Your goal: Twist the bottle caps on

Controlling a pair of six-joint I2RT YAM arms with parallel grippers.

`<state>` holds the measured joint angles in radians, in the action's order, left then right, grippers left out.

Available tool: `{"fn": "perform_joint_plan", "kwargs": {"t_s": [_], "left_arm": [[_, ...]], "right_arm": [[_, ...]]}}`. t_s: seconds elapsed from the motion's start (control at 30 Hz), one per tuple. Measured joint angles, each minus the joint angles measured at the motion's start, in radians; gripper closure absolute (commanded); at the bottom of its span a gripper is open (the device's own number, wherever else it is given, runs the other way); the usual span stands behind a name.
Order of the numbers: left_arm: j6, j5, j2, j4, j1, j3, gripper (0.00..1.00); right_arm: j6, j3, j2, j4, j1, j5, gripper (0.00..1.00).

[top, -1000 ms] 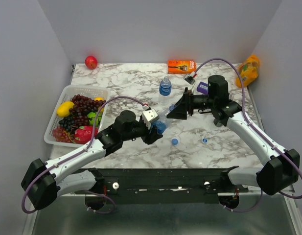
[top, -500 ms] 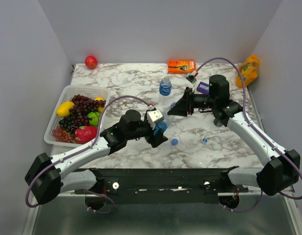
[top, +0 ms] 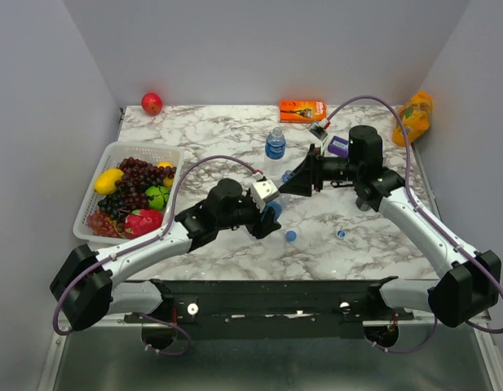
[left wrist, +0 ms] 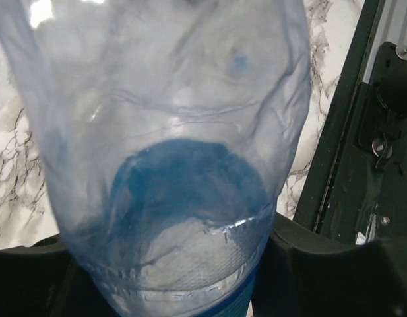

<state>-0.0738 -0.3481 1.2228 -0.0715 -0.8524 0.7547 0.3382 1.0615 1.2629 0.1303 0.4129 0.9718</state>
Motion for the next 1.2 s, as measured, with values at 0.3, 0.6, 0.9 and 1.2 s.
{"fn": "perform_joint_plan", "kwargs": {"t_s": [0.3,0.6,0.9,1.2], "left_arm": [[0.092,0.005,-0.18,0.061,0.09,-0.069,0.72],[0.238,-0.004,-0.356,0.134,0.241,-0.132,1.0],[0.238,-0.061,-0.426,0.158,0.373,-0.19,1.0],[0.227,-0.085,-0.463,0.175,0.426,-0.193,1.0]], "right_arm": [[-0.391,0.199,-0.018,0.311,0.005,-0.132,0.25],[-0.979,0.029,-0.049,0.558,0.107,-0.202,0.29],[-1.311,-0.15,0.067,0.529,0.308,-0.425,0.31],[-1.394,-0.167,0.214,0.436,0.34,-0.587,0.37]]}}
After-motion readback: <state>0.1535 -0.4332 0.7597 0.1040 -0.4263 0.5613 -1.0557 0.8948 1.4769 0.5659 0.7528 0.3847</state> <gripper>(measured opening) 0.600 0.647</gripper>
